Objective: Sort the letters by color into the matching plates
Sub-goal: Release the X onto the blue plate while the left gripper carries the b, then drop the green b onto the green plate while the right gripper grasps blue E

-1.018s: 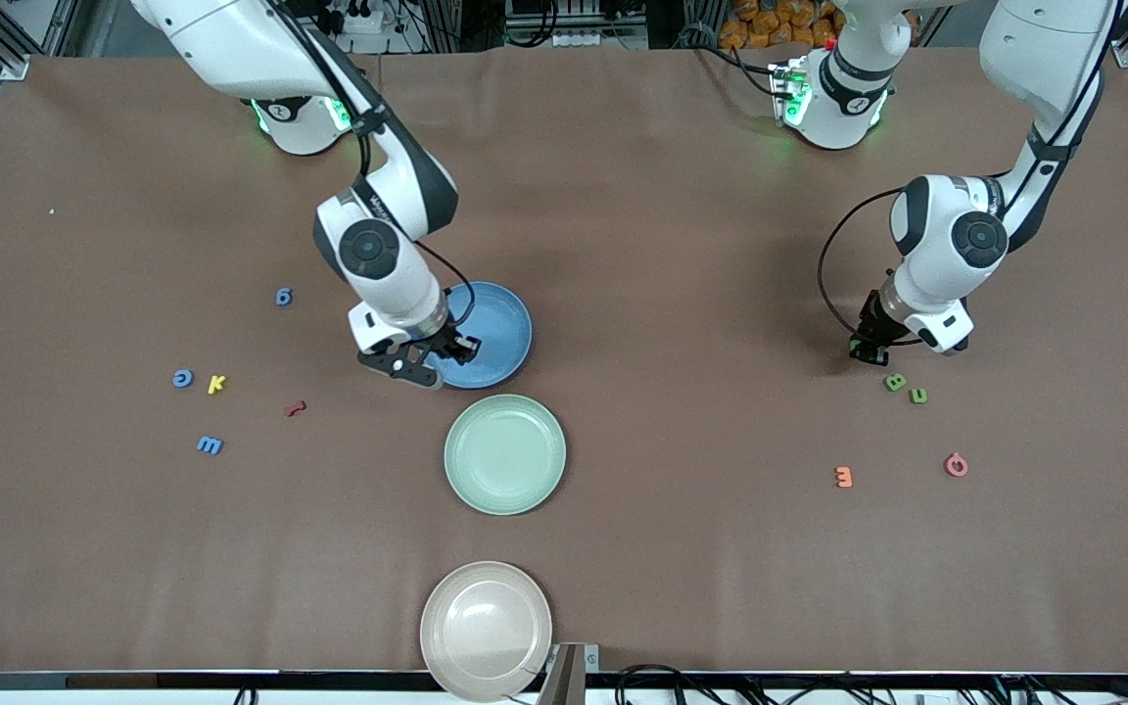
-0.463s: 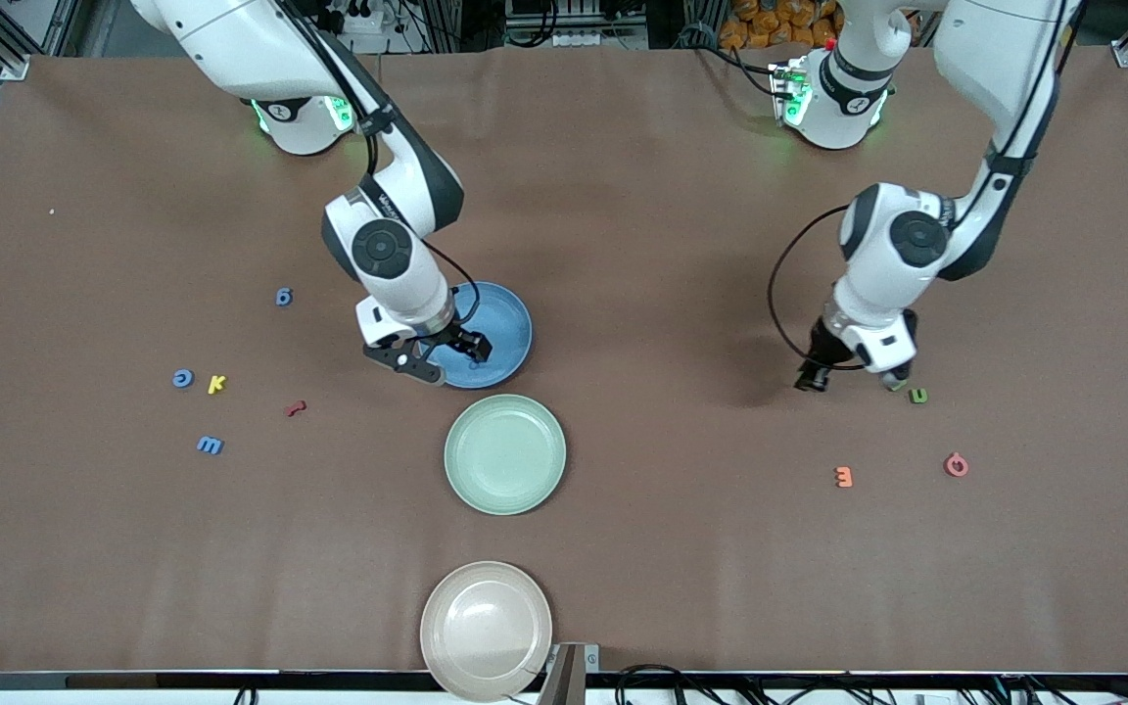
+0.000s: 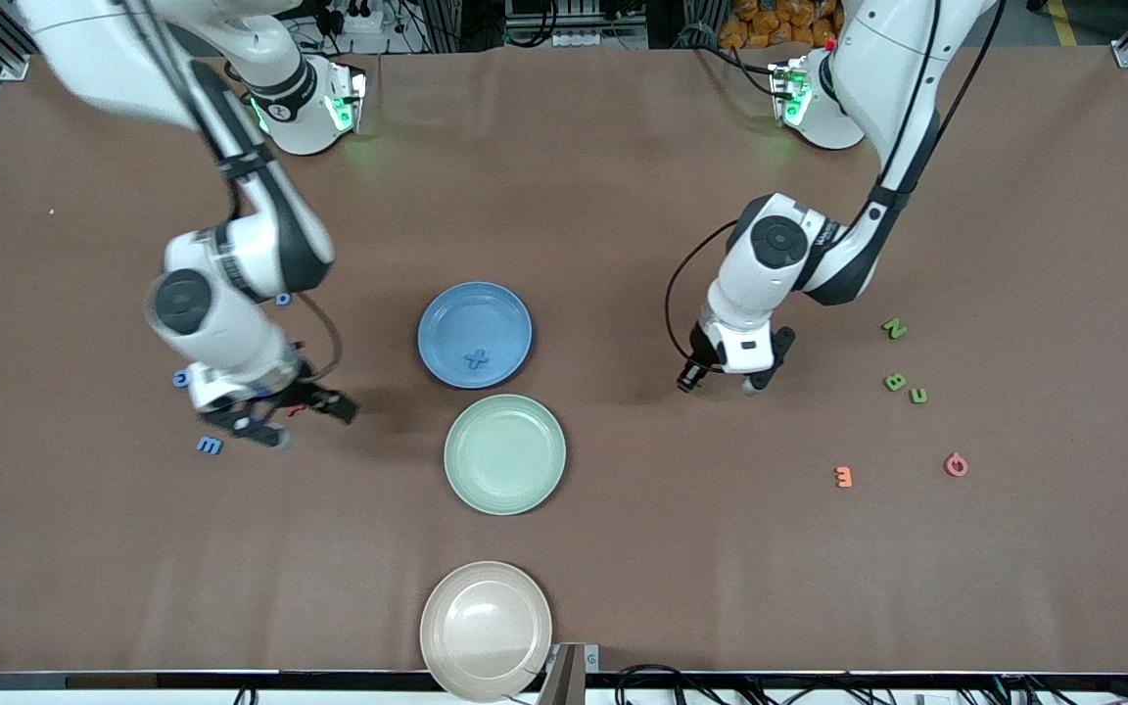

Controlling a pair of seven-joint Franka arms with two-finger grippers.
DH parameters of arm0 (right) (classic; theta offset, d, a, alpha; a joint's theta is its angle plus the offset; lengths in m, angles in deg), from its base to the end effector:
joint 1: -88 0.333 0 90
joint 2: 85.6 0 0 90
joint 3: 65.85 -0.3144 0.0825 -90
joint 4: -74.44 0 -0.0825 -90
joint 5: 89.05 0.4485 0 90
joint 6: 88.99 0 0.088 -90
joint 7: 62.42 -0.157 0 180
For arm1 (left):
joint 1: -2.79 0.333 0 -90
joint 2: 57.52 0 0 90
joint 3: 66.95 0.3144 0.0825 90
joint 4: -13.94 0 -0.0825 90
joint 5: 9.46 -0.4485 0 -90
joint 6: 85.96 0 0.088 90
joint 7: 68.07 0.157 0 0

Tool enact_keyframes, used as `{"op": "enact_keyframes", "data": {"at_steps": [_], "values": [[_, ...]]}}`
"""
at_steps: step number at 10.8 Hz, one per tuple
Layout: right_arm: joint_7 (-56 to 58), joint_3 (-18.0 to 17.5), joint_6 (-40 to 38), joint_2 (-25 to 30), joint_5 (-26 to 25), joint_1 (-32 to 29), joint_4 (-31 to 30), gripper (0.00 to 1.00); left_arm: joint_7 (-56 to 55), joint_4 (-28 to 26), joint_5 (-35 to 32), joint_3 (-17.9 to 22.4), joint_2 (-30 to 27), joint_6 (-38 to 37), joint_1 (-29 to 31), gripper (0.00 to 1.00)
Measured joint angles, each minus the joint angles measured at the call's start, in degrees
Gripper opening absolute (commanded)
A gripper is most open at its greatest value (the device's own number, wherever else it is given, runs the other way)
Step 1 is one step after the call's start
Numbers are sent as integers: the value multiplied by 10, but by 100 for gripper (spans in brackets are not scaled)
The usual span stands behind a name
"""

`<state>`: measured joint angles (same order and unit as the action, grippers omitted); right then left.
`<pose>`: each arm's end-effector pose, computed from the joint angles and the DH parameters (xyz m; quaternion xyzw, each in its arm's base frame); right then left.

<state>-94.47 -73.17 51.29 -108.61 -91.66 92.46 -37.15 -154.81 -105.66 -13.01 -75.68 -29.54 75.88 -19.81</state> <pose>0.6656 0.1377 0.1886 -0.9848 0.1654 -0.0443 0.0277 0.5567 -0.3465 0.1109 0.8847 0.4479 0.0477 0.1201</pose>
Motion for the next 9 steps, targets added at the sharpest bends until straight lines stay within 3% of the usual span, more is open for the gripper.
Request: {"op": "enact_keyframes", "data": {"at_steps": [2, 5, 9], "values": [[88, 10, -2, -2, 0, -69, 15, 100, 0, 30, 0, 0, 9, 0, -30, 0], [146, 18, -4, -19, 0, -131, 26, 100, 1, 118, -9, 2, 53, 0, -83, 0], [203, 36, 47, -84, -4, -156, 32, 93, -9, 204, -26, 2, 102, 2, -121, 0]]}}
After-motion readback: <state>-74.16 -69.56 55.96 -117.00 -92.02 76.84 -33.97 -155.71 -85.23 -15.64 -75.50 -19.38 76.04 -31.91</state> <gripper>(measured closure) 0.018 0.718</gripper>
